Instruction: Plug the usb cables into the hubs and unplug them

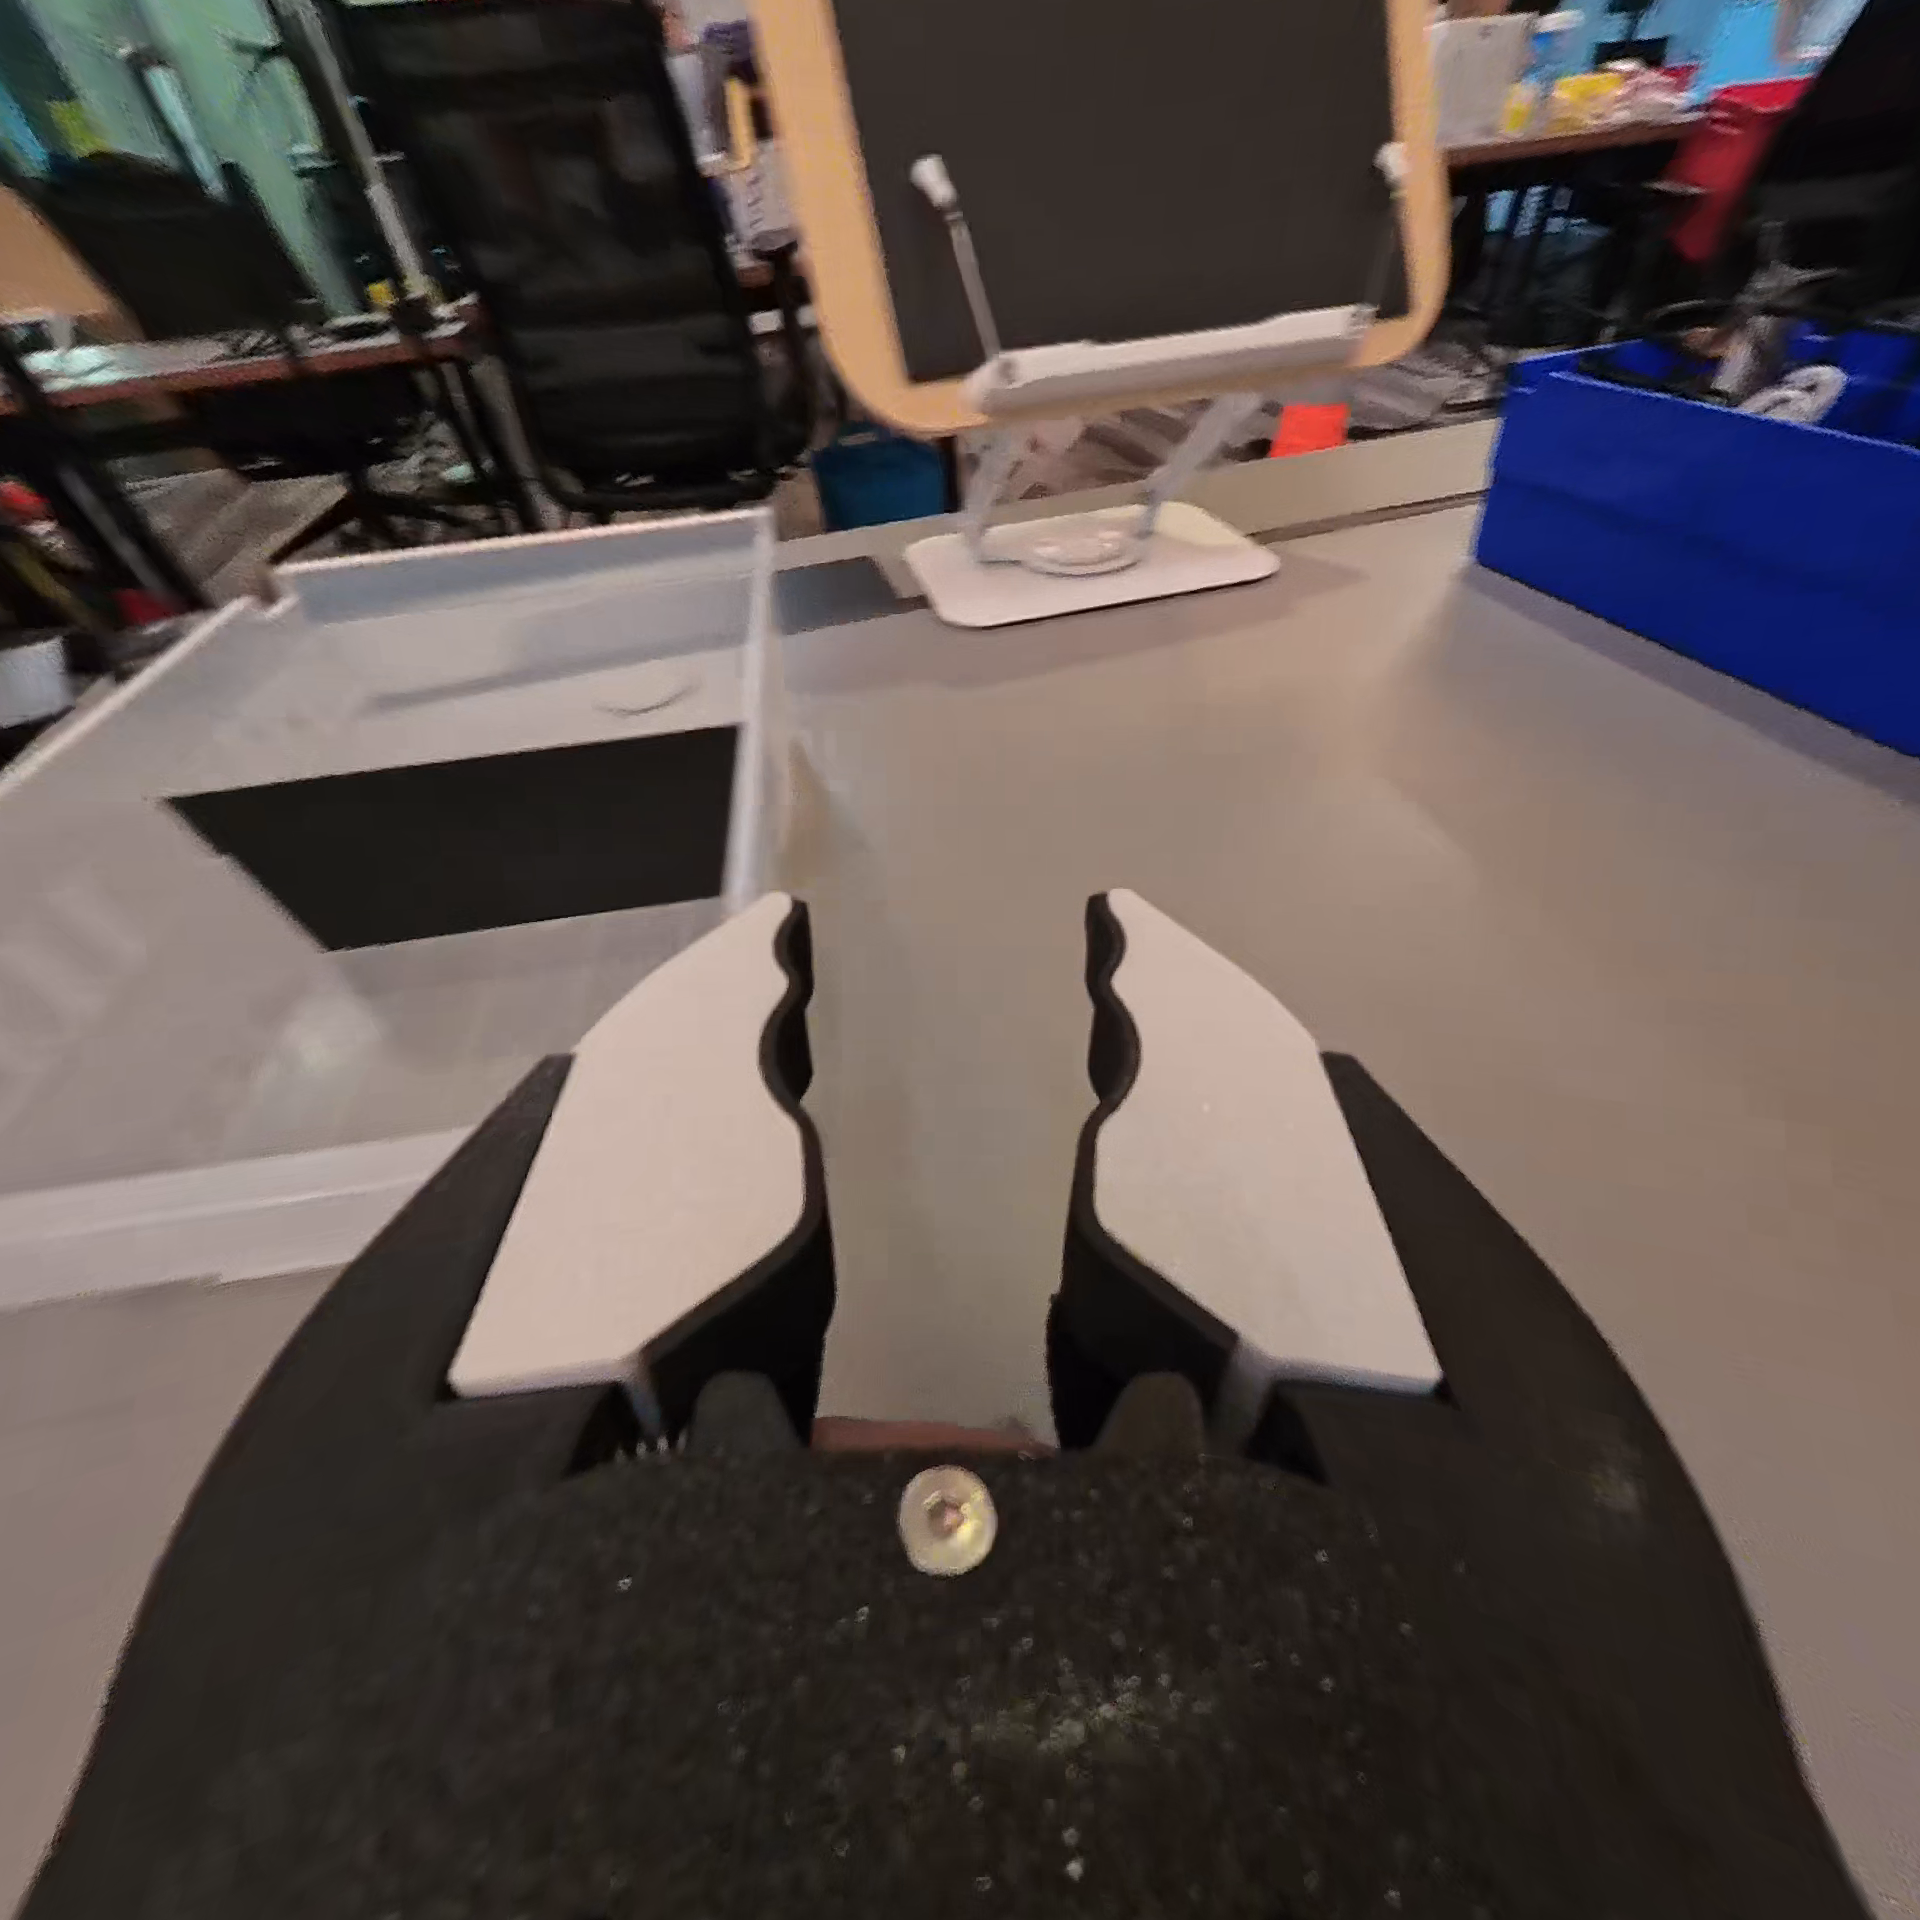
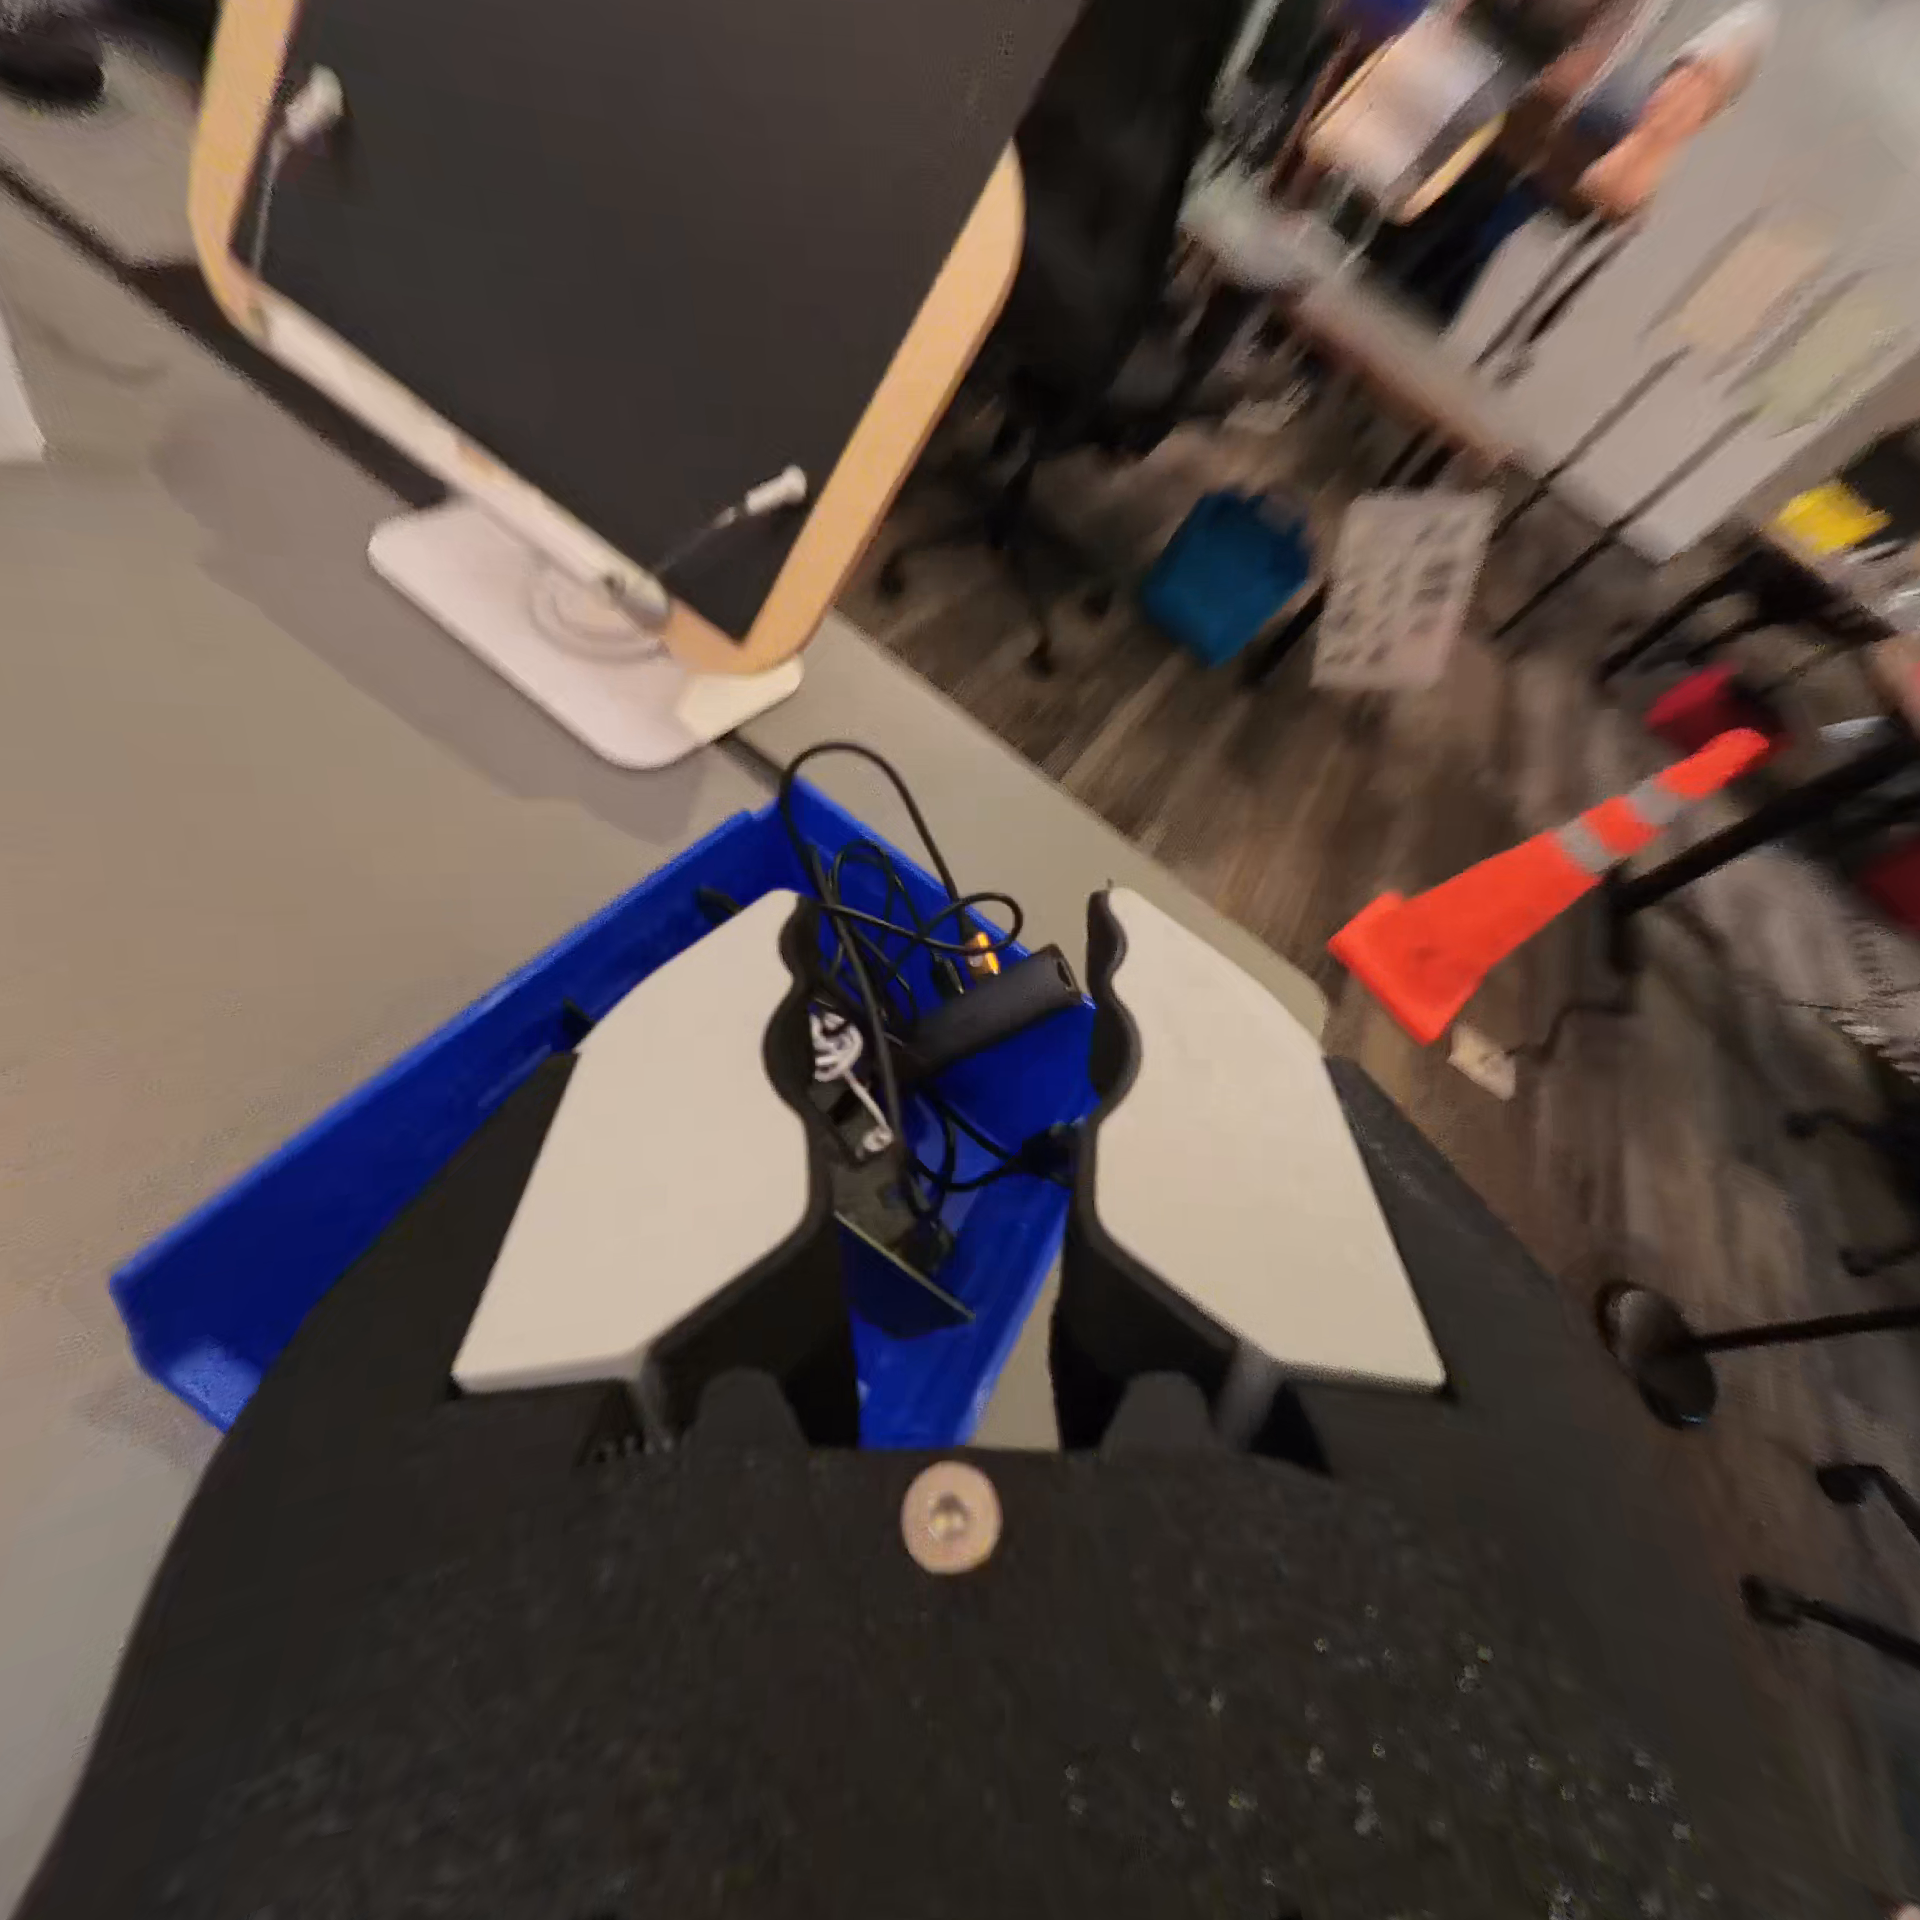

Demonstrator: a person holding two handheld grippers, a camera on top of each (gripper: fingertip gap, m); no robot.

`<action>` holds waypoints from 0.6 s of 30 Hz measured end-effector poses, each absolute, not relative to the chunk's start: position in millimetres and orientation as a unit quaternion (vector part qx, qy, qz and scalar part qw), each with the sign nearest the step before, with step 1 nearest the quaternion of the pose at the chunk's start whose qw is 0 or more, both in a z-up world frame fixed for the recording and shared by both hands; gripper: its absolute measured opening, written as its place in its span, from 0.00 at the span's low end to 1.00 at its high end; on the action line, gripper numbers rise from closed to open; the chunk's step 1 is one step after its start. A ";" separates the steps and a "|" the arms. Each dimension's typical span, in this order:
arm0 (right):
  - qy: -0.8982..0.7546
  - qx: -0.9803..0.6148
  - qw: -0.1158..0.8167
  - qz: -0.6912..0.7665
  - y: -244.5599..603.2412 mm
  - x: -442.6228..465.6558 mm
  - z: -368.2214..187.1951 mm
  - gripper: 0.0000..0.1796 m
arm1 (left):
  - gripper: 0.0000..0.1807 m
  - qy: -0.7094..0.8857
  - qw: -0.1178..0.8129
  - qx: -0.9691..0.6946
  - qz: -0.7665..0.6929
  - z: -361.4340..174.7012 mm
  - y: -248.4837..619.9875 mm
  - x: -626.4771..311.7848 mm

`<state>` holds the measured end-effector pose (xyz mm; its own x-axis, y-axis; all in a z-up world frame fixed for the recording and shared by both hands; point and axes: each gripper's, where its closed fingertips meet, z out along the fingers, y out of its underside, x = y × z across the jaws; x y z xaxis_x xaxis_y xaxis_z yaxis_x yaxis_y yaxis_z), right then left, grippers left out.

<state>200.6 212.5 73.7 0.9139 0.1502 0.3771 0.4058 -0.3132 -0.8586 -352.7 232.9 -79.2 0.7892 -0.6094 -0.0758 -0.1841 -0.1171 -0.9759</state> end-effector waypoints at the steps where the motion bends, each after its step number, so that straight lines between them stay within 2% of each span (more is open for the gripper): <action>1: -0.143 -0.778 0.597 -0.137 193.8 190.9 68.5 0.26 | 0.28 0.256 0.605 -0.736 -0.166 -79.5 239.1 -366.3; 3: -0.079 -0.735 0.653 -0.165 157.2 172.8 41.3 0.25 | 0.26 0.213 0.610 -0.746 -0.162 -75.5 250.6 -395.2; 5: -0.027 -0.770 0.624 -0.131 128.7 149.7 -20.2 0.23 | 0.26 0.190 0.609 -0.752 -0.168 -73.0 258.5 -418.9; 7: 0.031 -0.797 0.596 -0.090 105.7 129.9 -76.4 0.26 | 0.27 0.199 0.585 -0.773 -0.144 -86.3 266.8 -438.5; 10: 0.067 -0.819 0.568 -0.033 89.5 105.2 -129.7 0.24 | 0.26 0.204 0.554 -0.796 -0.133 -111.1 275.3 -456.5; 12: 0.063 -0.838 0.540 -0.030 86.5 102.3 -138.6 0.28 | 0.25 0.195 0.539 -0.805 -0.155 -120.1 279.4 -458.0; 14: 0.078 -0.826 0.558 -0.018 86.5 104.2 -130.3 0.24 | 0.25 0.190 0.526 -0.814 -0.159 -127.0 282.3 -457.7; 18: 0.078 -0.829 0.554 -0.001 83.5 102.9 -136.3 0.24 | 0.23 0.190 0.528 -0.815 -0.141 -128.5 284.4 -457.3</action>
<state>102.9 83.5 -136.3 0.9880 -0.1298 -0.0841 -0.1274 -0.3744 -0.9185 -457.3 284.4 -128.5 0.8875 -0.4600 0.0293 -0.1612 -0.3693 -0.9152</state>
